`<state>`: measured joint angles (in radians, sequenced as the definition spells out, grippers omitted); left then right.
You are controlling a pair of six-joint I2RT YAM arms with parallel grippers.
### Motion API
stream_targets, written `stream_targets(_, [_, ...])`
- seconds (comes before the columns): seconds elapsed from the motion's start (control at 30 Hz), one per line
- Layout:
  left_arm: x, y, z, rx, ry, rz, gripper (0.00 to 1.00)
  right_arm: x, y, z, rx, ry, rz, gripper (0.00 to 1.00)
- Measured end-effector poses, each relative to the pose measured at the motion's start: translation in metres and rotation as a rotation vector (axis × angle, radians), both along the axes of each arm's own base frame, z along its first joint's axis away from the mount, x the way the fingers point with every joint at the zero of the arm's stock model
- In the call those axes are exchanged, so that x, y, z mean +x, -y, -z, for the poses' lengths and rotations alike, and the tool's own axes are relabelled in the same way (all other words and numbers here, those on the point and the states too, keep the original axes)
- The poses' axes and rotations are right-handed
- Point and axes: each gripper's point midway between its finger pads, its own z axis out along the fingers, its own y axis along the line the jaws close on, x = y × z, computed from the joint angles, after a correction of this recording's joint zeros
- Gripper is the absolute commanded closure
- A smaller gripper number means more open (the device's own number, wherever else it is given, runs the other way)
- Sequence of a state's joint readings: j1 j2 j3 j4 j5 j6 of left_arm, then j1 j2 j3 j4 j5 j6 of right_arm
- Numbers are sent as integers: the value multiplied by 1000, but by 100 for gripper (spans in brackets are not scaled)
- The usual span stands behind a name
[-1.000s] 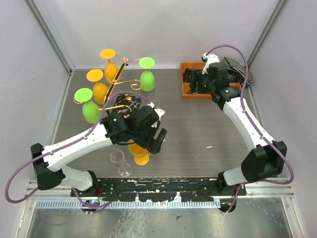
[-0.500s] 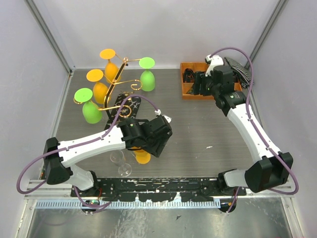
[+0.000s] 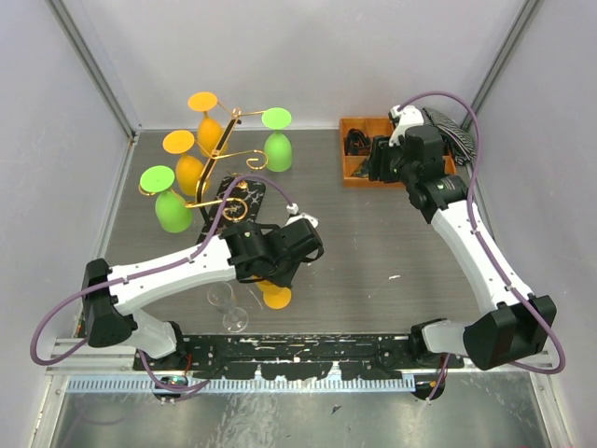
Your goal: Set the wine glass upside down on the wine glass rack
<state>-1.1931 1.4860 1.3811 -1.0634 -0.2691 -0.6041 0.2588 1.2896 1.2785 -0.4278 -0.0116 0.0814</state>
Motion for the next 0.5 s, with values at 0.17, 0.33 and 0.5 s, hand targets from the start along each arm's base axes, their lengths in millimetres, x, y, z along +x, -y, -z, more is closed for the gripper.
stream_targets(0.17, [12, 3, -31, -21, 72, 14, 100, -2, 1, -2, 0, 3, 2, 46])
stream_targets(0.33, [30, 19, -94, -122, 207, 61, 100, -4, 3, 1, -5, -16, 11, 46])
stream_targets(0.5, [43, 23, -168, -268, 379, 119, 100, -6, 5, -7, 19, -26, 45, 46])
